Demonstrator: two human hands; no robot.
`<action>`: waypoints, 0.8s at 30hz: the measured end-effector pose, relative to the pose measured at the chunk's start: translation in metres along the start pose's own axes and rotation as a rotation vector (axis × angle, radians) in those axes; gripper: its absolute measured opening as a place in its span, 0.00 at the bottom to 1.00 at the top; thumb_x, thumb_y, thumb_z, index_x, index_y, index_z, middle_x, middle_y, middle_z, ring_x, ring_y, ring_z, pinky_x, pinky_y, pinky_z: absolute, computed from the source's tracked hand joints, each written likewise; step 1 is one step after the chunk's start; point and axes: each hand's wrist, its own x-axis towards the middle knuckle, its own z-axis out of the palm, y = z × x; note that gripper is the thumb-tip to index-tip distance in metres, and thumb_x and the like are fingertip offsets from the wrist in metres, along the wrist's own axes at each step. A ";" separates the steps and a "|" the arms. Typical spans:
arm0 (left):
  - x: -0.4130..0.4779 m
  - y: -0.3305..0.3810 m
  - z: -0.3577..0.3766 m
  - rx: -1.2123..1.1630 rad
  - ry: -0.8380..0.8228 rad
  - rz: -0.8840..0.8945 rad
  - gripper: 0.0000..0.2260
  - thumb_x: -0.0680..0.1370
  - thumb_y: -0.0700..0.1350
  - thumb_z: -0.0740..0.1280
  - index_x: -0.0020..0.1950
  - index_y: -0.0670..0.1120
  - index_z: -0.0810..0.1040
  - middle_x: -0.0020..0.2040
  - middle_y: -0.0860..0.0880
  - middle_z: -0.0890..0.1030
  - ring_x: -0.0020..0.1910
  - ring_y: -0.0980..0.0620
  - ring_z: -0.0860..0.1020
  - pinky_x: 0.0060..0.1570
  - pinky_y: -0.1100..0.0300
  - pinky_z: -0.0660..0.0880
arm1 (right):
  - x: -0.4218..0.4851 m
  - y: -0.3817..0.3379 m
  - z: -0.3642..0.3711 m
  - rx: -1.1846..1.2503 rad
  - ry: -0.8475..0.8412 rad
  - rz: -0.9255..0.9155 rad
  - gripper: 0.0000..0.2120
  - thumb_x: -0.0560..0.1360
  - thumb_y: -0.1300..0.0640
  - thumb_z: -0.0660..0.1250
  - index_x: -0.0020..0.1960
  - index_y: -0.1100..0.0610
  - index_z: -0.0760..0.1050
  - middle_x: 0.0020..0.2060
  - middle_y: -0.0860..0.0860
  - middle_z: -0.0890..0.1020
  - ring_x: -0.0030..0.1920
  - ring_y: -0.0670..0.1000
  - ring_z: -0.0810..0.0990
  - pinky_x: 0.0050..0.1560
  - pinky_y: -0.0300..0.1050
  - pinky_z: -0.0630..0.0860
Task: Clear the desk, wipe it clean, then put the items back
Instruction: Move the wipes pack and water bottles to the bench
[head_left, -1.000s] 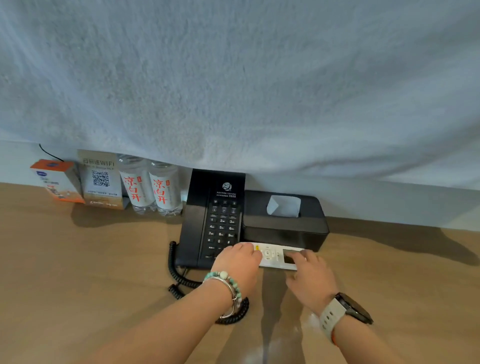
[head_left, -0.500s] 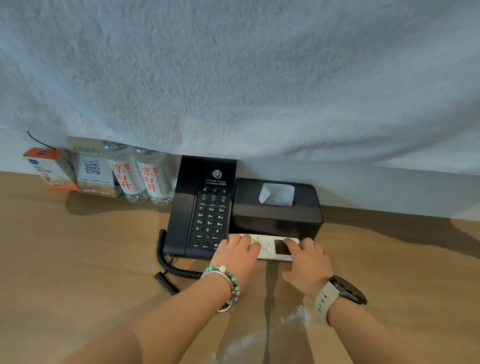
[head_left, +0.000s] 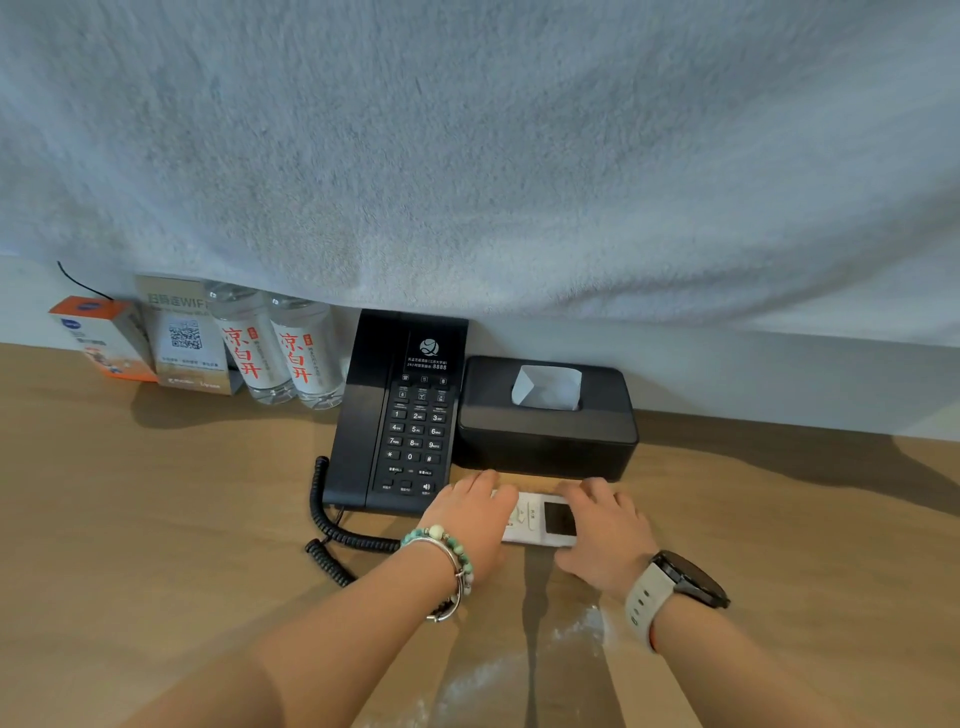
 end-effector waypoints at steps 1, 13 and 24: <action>0.000 0.001 0.000 0.001 -0.005 -0.002 0.18 0.77 0.46 0.63 0.66 0.46 0.65 0.68 0.44 0.66 0.67 0.45 0.65 0.66 0.53 0.64 | -0.001 0.000 0.000 -0.006 -0.012 -0.003 0.29 0.73 0.50 0.68 0.70 0.46 0.60 0.65 0.49 0.65 0.64 0.52 0.65 0.65 0.47 0.67; -0.018 -0.012 -0.009 -0.261 -0.002 -0.112 0.25 0.70 0.50 0.70 0.63 0.47 0.63 0.57 0.49 0.69 0.56 0.51 0.72 0.54 0.59 0.74 | -0.004 -0.012 -0.010 0.145 0.056 -0.042 0.23 0.74 0.57 0.67 0.67 0.46 0.65 0.62 0.46 0.70 0.63 0.48 0.69 0.63 0.44 0.72; -0.049 -0.065 -0.045 -0.317 0.137 -0.278 0.27 0.66 0.55 0.71 0.60 0.51 0.65 0.51 0.52 0.65 0.46 0.53 0.71 0.44 0.59 0.75 | 0.006 -0.058 -0.033 0.351 0.226 -0.142 0.18 0.76 0.59 0.63 0.64 0.49 0.66 0.57 0.46 0.72 0.55 0.45 0.73 0.55 0.40 0.74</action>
